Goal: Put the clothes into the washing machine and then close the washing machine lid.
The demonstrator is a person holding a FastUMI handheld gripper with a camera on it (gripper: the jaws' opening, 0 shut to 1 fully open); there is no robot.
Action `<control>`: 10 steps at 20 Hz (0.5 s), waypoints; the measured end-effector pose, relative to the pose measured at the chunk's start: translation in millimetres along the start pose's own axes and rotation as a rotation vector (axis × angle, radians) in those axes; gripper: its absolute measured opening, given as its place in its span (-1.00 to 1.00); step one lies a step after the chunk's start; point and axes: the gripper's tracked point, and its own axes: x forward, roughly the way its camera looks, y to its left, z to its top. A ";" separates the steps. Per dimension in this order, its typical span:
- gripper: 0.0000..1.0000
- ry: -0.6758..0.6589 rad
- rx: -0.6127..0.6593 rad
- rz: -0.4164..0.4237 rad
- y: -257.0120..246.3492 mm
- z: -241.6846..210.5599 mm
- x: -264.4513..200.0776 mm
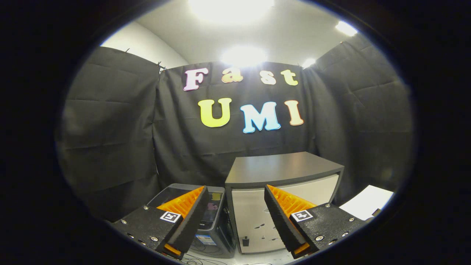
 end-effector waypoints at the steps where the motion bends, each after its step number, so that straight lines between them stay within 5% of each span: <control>1: 0.86 -0.005 0.000 -0.008 -8.9 2.3 -7.0; 10: 0.87 -0.043 -0.002 -0.093 -84.4 0.2 -58.9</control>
